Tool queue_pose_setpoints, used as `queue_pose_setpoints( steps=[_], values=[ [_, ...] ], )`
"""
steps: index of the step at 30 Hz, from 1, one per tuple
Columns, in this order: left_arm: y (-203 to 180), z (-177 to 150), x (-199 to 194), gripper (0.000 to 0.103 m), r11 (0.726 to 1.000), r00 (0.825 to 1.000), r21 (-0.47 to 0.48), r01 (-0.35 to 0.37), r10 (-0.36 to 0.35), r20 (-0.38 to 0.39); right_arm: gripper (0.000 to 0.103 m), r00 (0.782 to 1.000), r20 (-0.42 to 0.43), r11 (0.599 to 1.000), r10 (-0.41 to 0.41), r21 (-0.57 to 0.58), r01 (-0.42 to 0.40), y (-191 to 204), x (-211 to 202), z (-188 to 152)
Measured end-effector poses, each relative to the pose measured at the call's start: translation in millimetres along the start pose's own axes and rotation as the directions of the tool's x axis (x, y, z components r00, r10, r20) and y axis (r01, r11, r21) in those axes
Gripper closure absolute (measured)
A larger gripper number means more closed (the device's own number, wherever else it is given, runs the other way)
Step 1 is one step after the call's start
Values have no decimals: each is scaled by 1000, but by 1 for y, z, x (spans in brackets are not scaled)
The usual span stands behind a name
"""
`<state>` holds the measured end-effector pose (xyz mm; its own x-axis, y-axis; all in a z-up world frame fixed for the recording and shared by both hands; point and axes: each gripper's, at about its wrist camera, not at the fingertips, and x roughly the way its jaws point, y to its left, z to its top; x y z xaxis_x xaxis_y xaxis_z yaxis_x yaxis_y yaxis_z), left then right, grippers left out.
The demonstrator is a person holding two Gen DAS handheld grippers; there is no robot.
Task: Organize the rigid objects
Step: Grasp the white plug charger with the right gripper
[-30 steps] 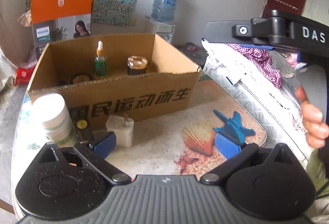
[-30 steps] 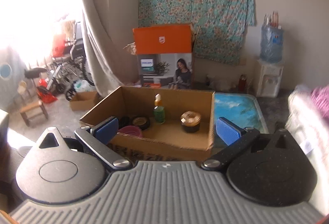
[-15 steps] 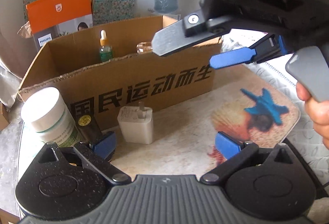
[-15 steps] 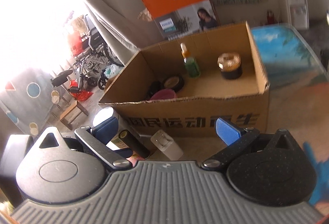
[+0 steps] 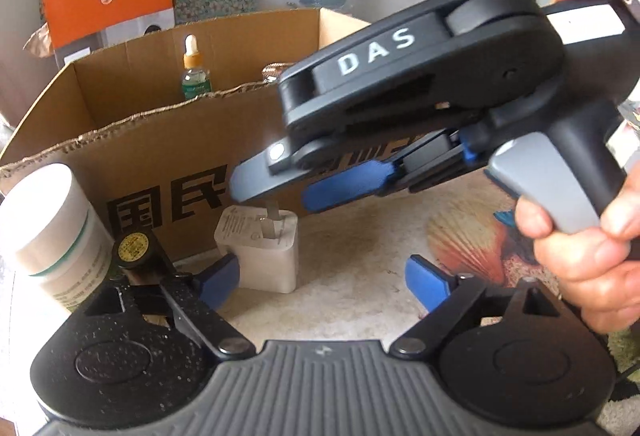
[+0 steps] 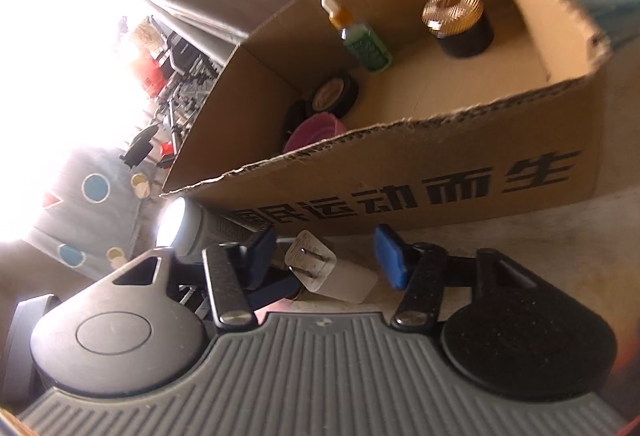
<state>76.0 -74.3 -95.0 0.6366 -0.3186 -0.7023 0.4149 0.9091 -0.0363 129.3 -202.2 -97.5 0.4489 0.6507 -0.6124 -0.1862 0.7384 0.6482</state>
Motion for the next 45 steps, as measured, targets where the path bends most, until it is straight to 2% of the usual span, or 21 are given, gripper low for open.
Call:
queue_pose_setpoints(
  steps=[6,9,11,15,28,33,40,45],
  values=[
    [10,3,6,33,999,1000,-54,6,-7,-19,59,999,-43,1000,2,-21,-3,2,26,6],
    [15,3,5,37,997,1000,-77,10,-11,-18,66,999,-53,1000,-8,-25,7,4,31,6],
    [16,3,4,42,996,1000,-85,16,-17,-17,66,999,-50,999,-21,-25,20,5,29,5],
    [14,1,0,43,995,999,-90,49,-51,-18,66,998,-44,999,-38,-5,37,2,17,-3],
    [-19,-10,-20,44,989,989,-16,147,-147,-14,64,995,-20,993,-99,69,100,-8,-24,-35],
    [-18,-12,-19,51,990,990,0,138,-138,-13,62,996,-25,990,-84,110,87,-12,-28,-39],
    [-15,-10,-9,61,996,995,13,92,-92,-33,62,998,22,980,-57,191,51,-25,-35,-38],
    [-15,-9,-5,63,997,996,29,77,-76,-42,63,998,19,971,-61,232,55,-34,-31,-39]
  ],
)
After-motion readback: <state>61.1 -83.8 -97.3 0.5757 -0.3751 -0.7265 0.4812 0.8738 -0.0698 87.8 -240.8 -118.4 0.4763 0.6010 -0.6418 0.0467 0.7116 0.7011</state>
